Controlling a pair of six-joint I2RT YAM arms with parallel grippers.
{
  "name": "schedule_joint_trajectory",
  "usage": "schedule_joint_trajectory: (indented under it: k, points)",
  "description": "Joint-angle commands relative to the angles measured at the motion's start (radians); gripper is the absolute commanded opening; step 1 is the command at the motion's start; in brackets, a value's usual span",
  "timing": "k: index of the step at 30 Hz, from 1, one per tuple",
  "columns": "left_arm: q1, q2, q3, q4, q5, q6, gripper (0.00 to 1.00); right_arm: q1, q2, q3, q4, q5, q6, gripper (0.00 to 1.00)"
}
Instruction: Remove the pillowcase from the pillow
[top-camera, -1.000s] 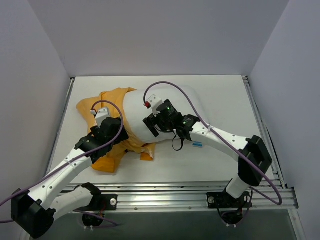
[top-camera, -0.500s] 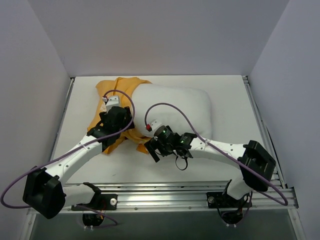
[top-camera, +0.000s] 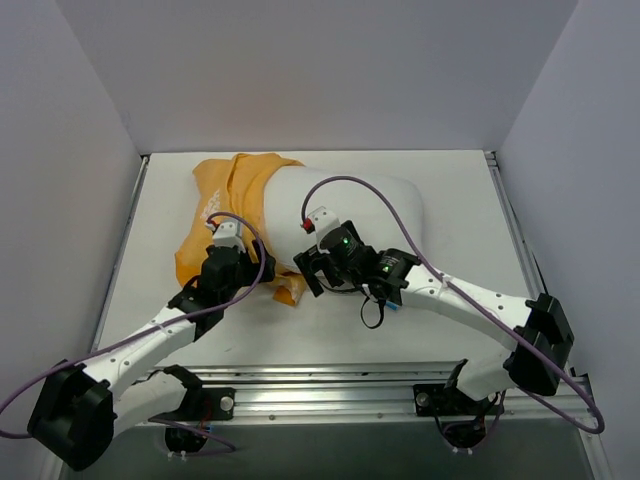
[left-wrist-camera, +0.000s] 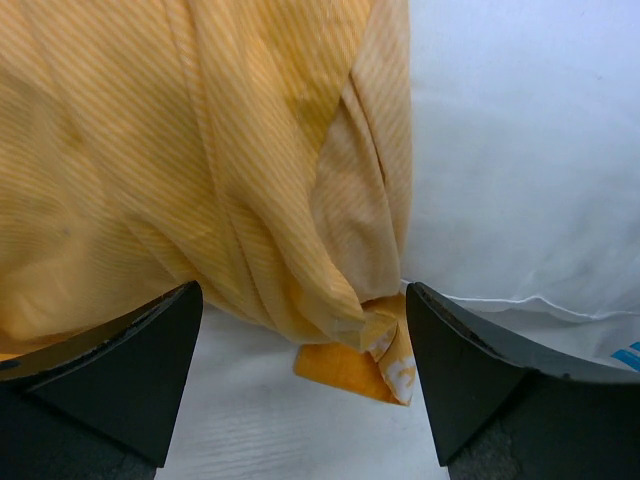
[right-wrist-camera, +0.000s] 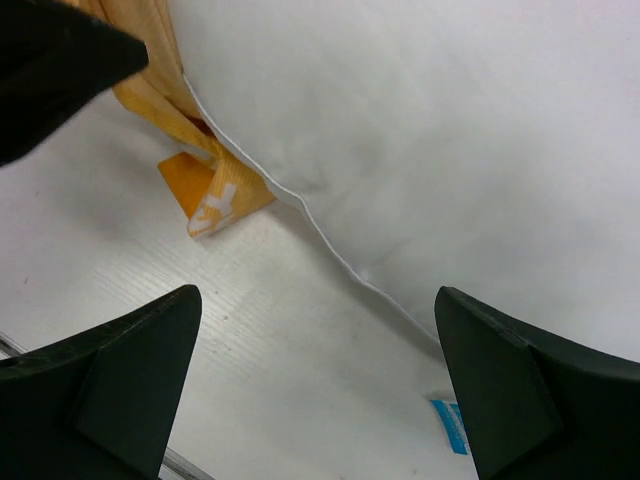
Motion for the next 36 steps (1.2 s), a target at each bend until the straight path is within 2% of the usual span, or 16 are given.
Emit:
schedule_joint_trajectory:
  k: [1, 8, 10, 12, 13, 18, 19, 21, 23, 30, 33, 34, 35, 36]
  points:
    - [-0.007, 0.070, -0.034, 0.239, 0.068, -0.004, 0.91, -0.026, -0.048, 0.027, -0.013, 0.015, -0.031, 0.98]
    - [-0.012, 0.252, -0.023, 0.411, 0.081, -0.021, 0.87, -0.030, -0.016, 0.018, 0.044, 0.028, -0.134, 1.00]
    - [-0.017, 0.295, -0.014, 0.430, 0.081, -0.026, 0.83, -0.032, 0.000, 0.002, 0.100, 0.046, -0.176, 1.00]
    - [-0.017, 0.321, -0.014, 0.442, 0.087, -0.027, 0.75, -0.040, 0.023, 0.007, 0.121, 0.058, -0.210, 1.00]
    - [-0.018, 0.322, -0.021, 0.450, 0.087, -0.027, 0.65, -0.041, 0.052, 0.019, 0.130, 0.063, -0.224, 1.00]
    - [-0.018, 0.240, -0.046, 0.421, 0.095, -0.029, 0.36, -0.041, 0.145, 0.024, 0.187, 0.110, -0.275, 1.00]
    - [-0.018, 0.226, -0.047, 0.398, 0.093, -0.027, 0.28, -0.041, 0.180, 0.025, 0.237, 0.121, -0.288, 1.00]
    - [-0.018, 0.182, -0.051, 0.376, 0.090, -0.024, 0.21, -0.043, 0.217, 0.021, 0.275, 0.150, -0.298, 1.00]
    - [-0.017, 0.157, -0.057, 0.358, 0.093, -0.020, 0.16, -0.046, 0.276, 0.019, 0.351, 0.202, -0.307, 1.00]
    - [-0.018, 0.103, -0.064, 0.316, 0.110, -0.021, 0.15, -0.073, 0.444, 0.042, 0.512, 0.370, -0.313, 0.98]
    - [-0.018, 0.076, -0.064, 0.290, 0.110, -0.023, 0.15, -0.095, 0.472, 0.047, 0.535, 0.374, -0.302, 0.60]
    - [-0.018, 0.066, -0.058, 0.264, 0.110, -0.024, 0.16, -0.098, 0.463, 0.045, 0.536, 0.379, -0.296, 0.24]
    - [-0.018, 0.054, -0.054, 0.249, 0.110, -0.024, 0.16, -0.105, 0.457, 0.045, 0.533, 0.379, -0.290, 0.10]
    - [-0.018, 0.030, -0.049, 0.234, 0.108, -0.024, 0.16, -0.109, 0.448, 0.047, 0.527, 0.374, -0.284, 0.00]
